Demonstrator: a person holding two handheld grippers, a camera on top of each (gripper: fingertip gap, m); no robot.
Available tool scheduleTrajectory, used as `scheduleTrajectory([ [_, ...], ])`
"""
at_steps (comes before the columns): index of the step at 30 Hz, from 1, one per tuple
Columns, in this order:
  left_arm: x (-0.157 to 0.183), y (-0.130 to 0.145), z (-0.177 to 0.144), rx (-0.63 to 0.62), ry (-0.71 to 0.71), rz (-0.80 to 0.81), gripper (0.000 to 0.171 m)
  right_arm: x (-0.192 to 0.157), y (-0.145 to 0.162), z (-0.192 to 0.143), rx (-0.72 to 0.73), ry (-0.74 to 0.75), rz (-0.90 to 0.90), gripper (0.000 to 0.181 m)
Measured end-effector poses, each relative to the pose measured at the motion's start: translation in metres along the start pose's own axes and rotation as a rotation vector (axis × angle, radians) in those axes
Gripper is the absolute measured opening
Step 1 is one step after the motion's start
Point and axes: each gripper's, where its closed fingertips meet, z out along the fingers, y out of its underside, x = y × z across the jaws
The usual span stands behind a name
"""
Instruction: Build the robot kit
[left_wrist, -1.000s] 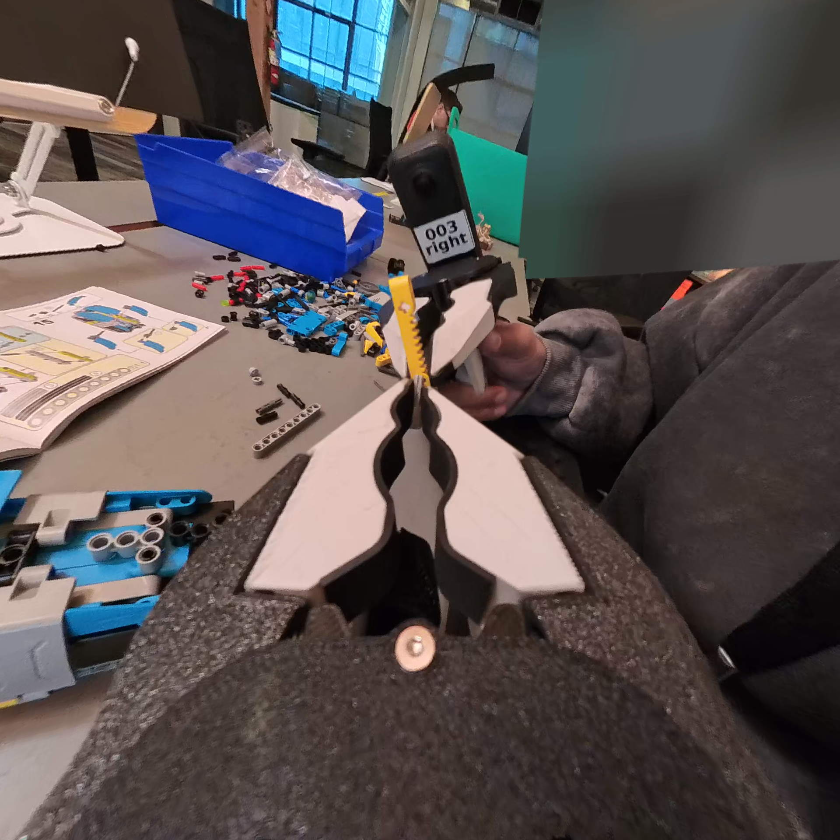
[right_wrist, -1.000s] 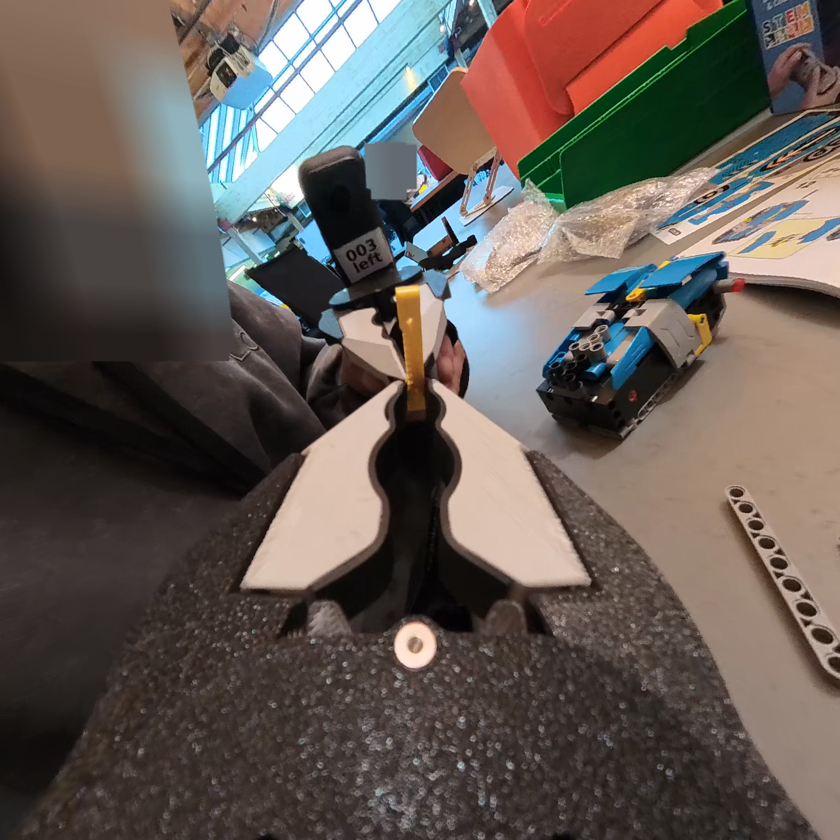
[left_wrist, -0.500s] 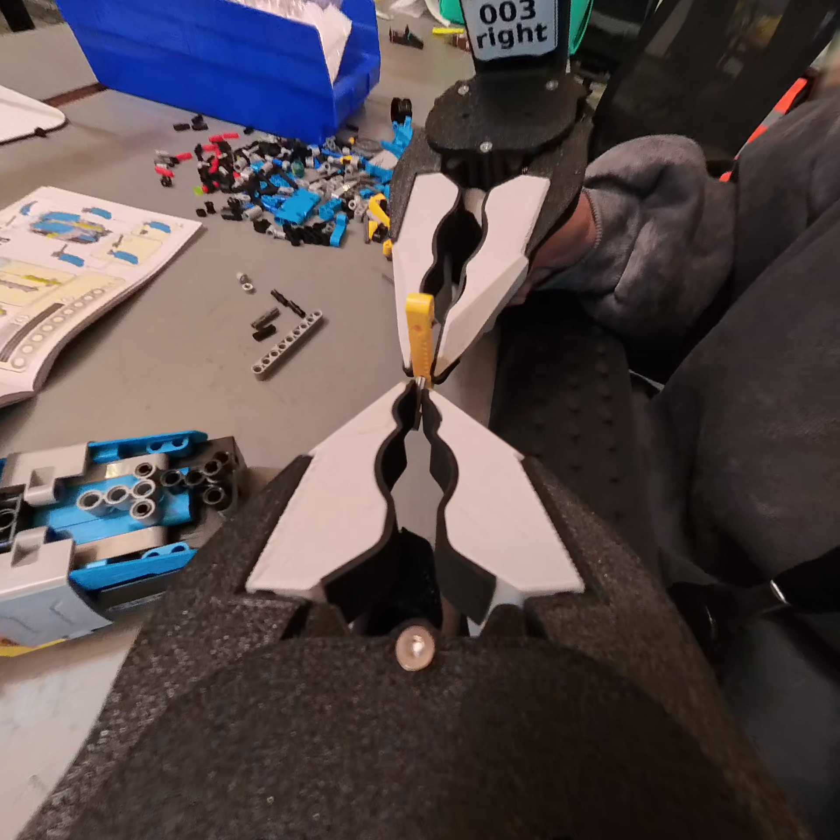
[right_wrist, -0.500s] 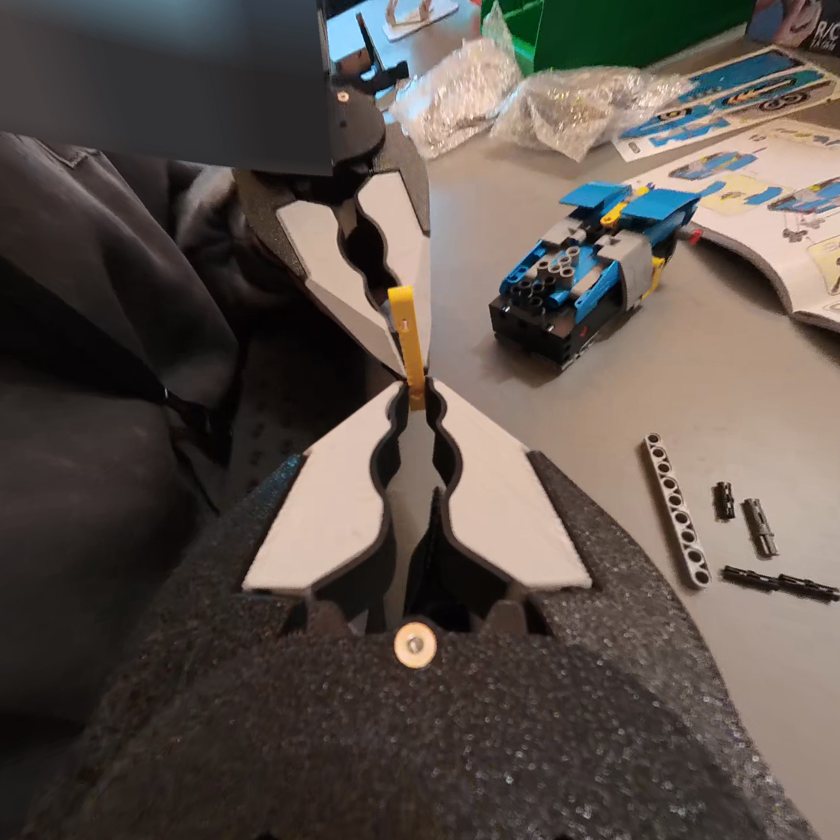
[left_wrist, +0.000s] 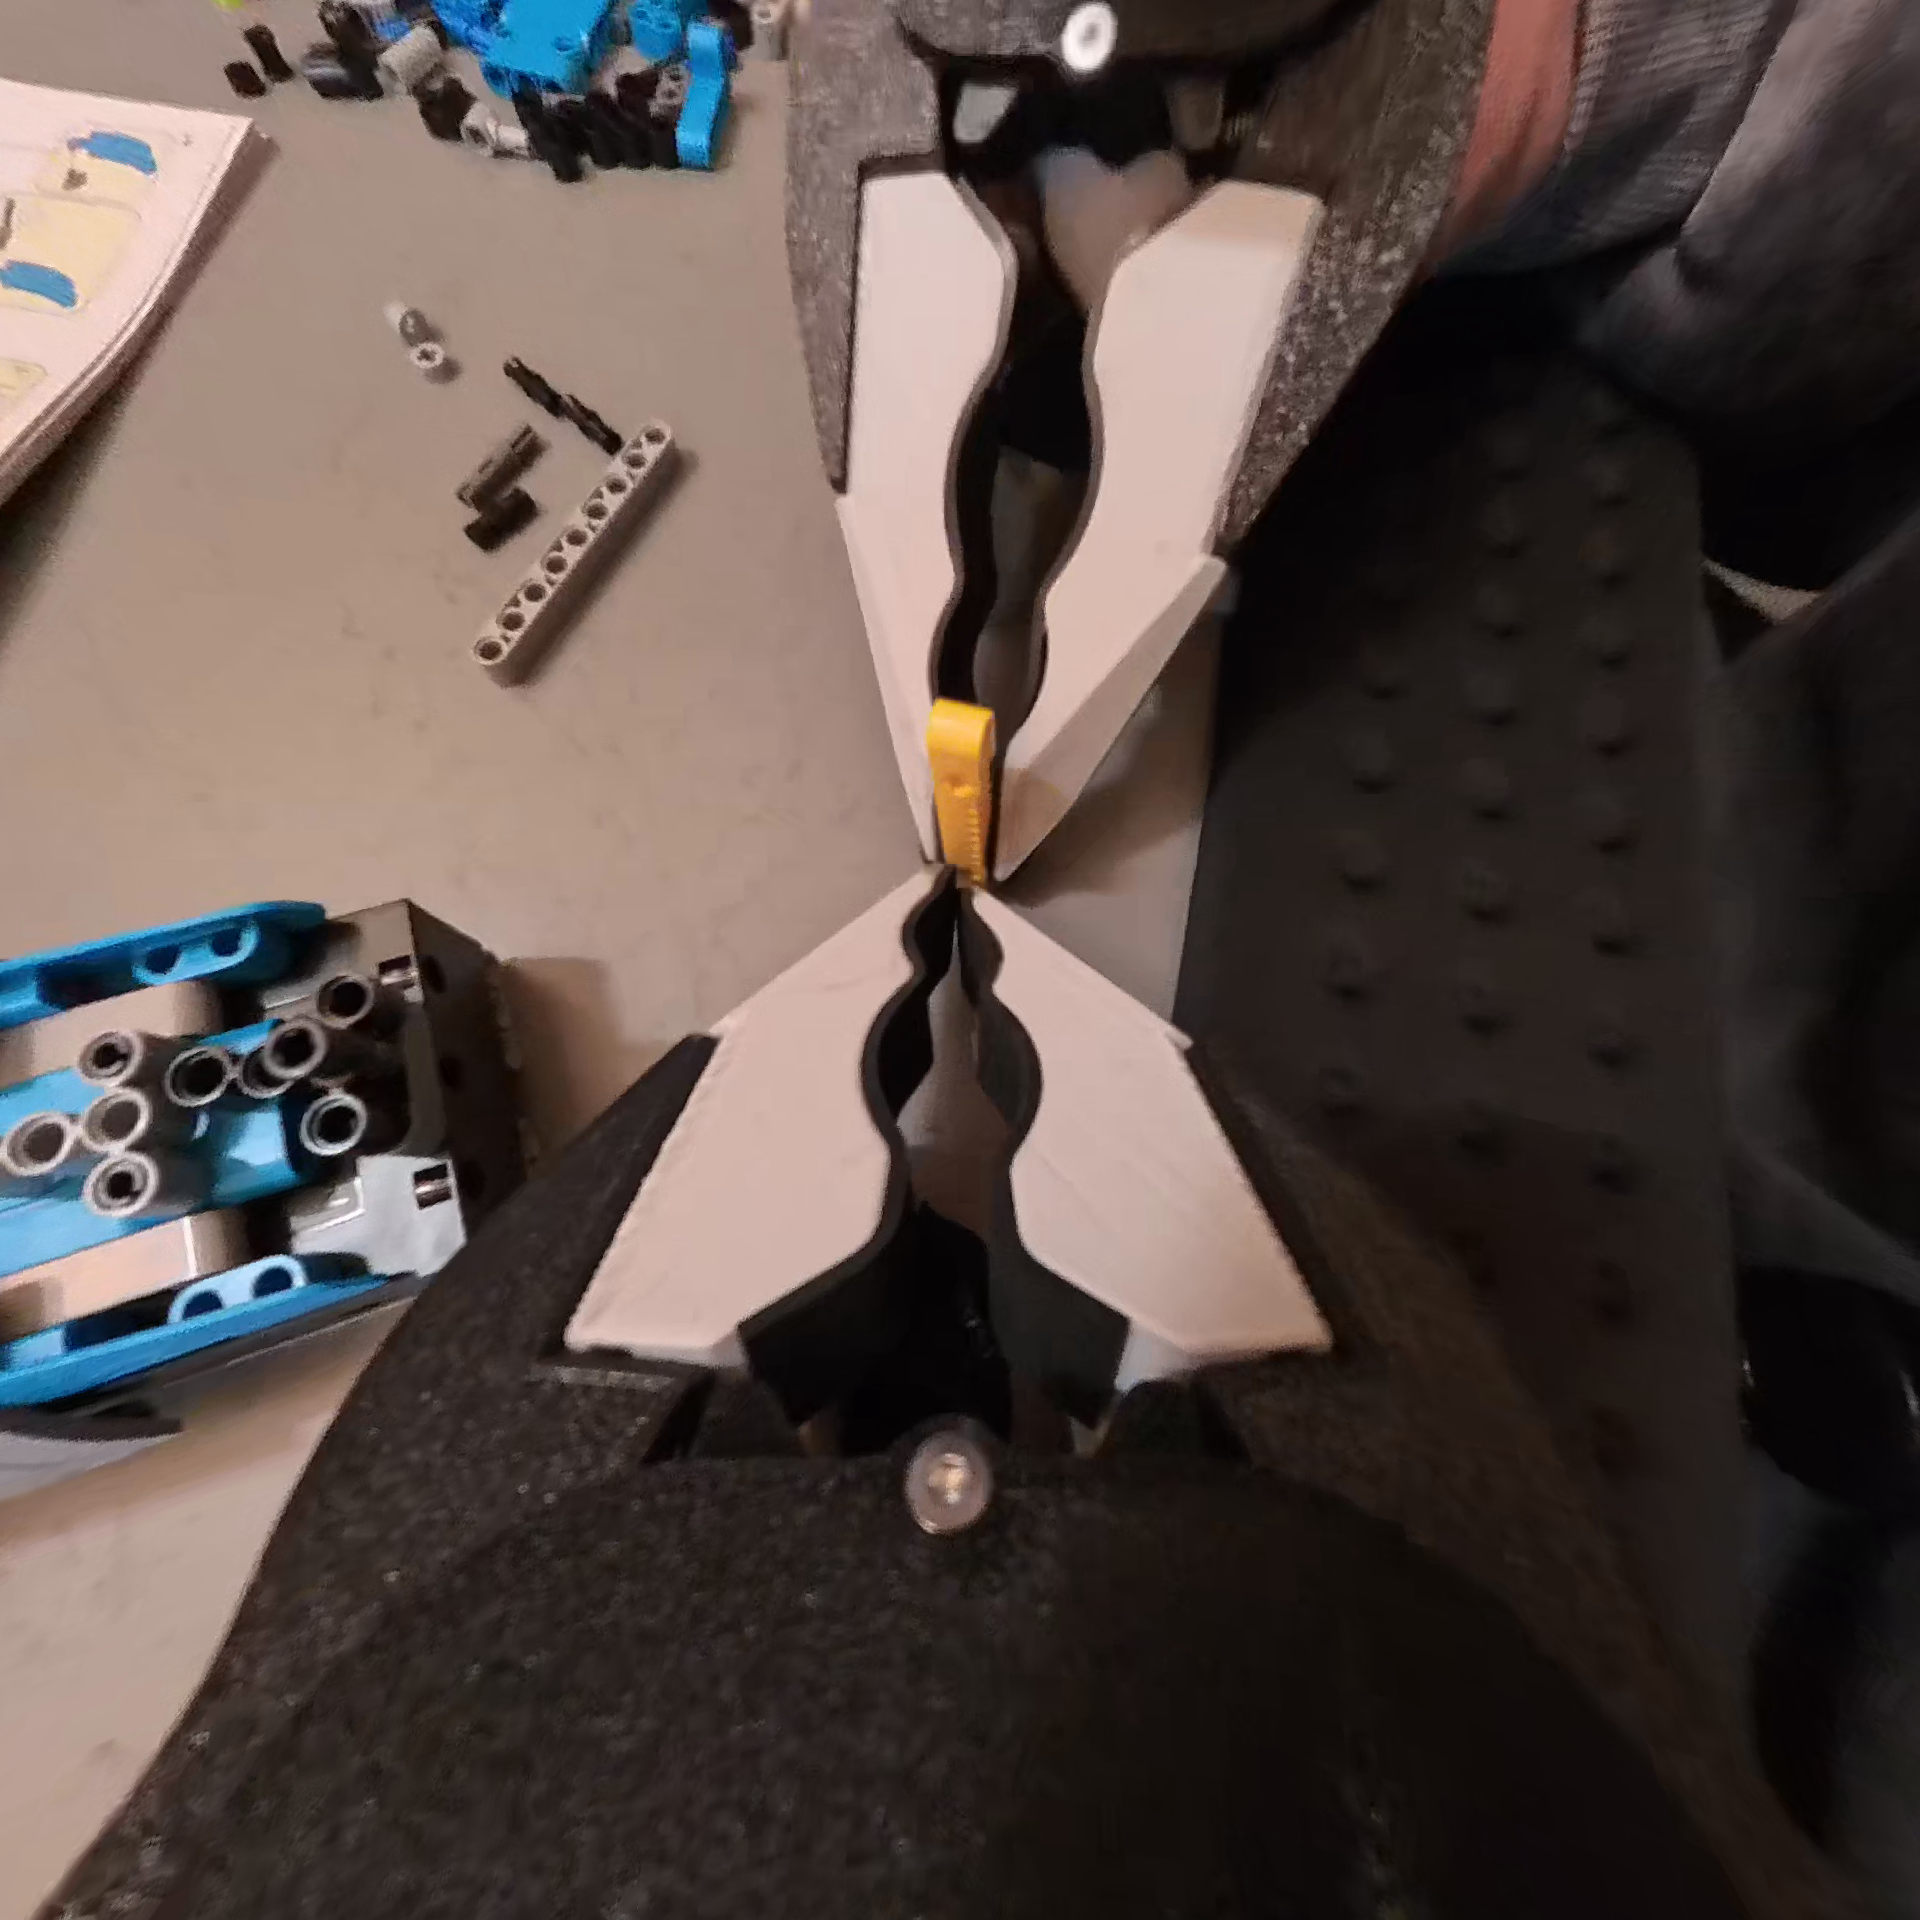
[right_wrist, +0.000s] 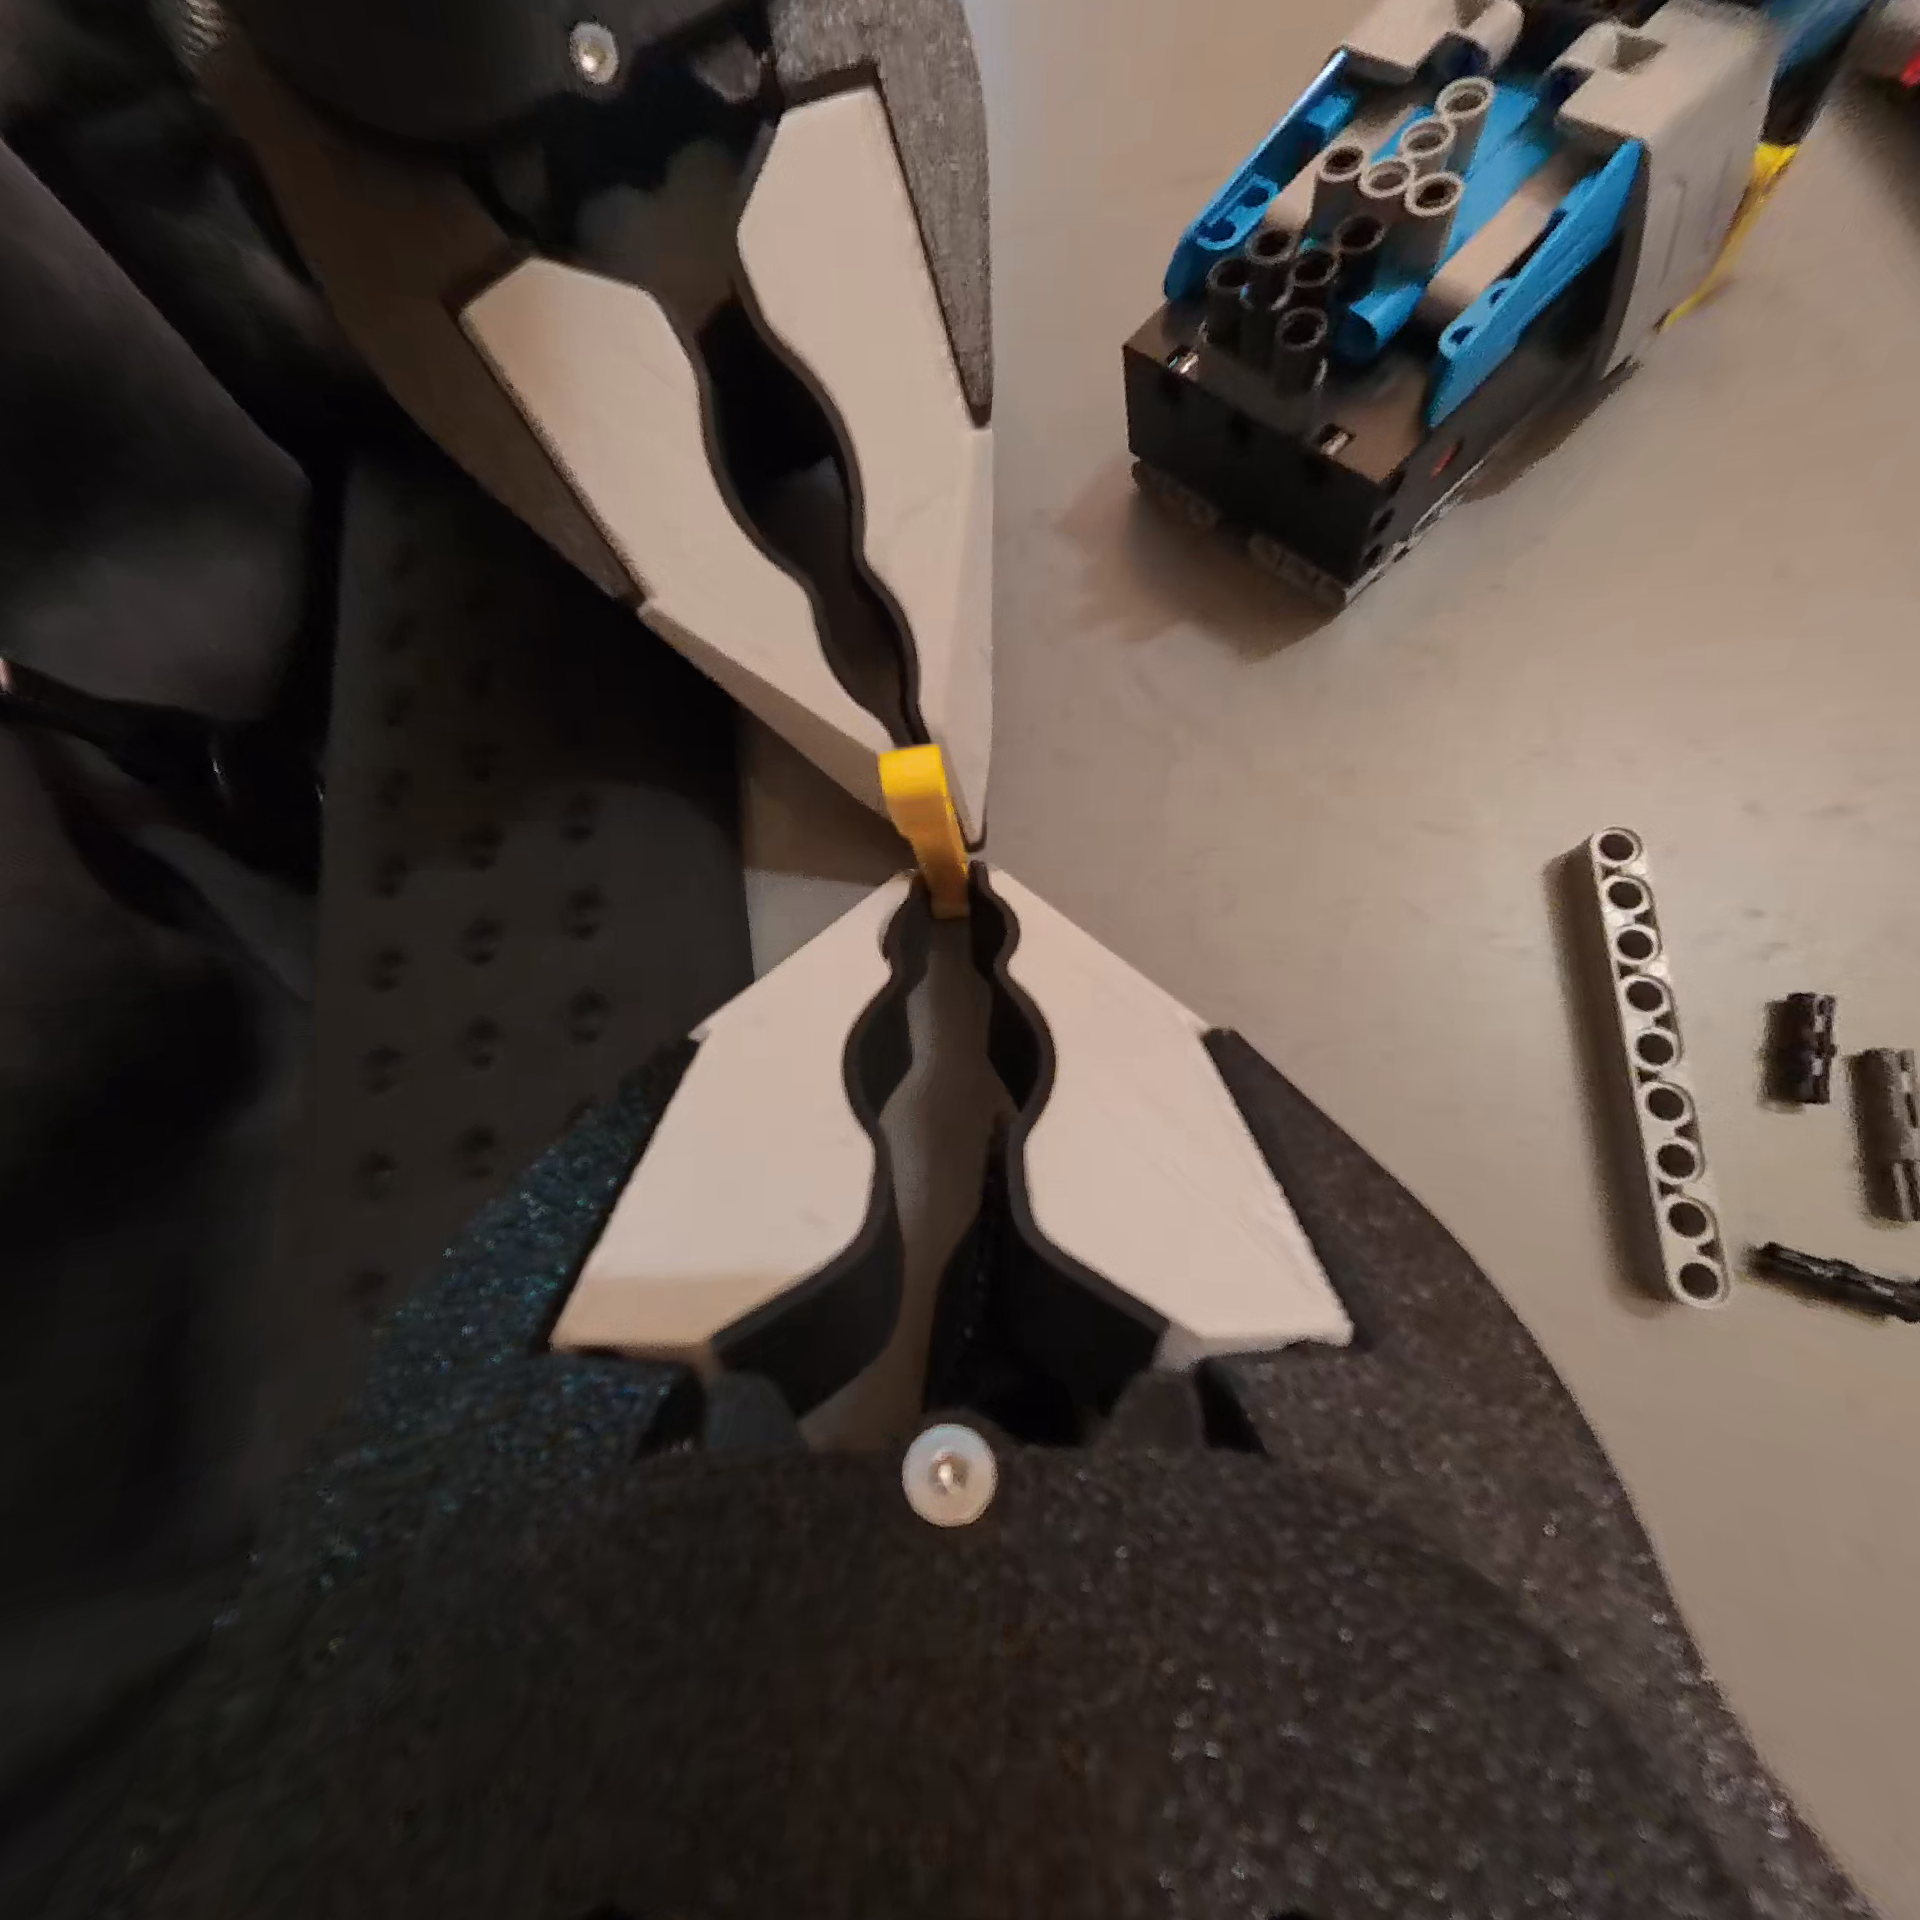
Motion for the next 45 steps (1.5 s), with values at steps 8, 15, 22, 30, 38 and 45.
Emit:
scheduleTrajectory([
  [8, 0.002, -0.003, -0.013, 0.064, 0.031, 0.005, 0.013, 0.0, 0.001, -0.002, 0.006, 0.015, -0.02, 0.007],
  [15, 0.002, 0.001, -0.011, 0.029, 0.035, 0.028, 0.022, 0.003, 0.015, -0.01, -0.028, 0.0, 0.018, 0.008],
  [22, 0.006, 0.01, -0.026, 0.024, 0.069, 0.026, 0.022, 0.006, 0.007, -0.014, -0.003, 0.079, -0.049, 0.007],
  [30, 0.011, 0.027, -0.016, -0.084, 0.045, 0.113, 0.01, 0.01, 0.011, -0.007, -0.045, 0.124, -0.093, 0.009],
  [38, 0.013, 0.016, -0.014, -0.053, 0.084, 0.062, 0.006, -0.014, -0.007, -0.004, -0.019, 0.129, -0.223, 0.017],
  [45, 0.016, -0.001, -0.013, -0.017, 0.083, 0.066, 0.006, -0.012, -0.002, 0.001, -0.086, 0.183, -0.267, 0.003],
])
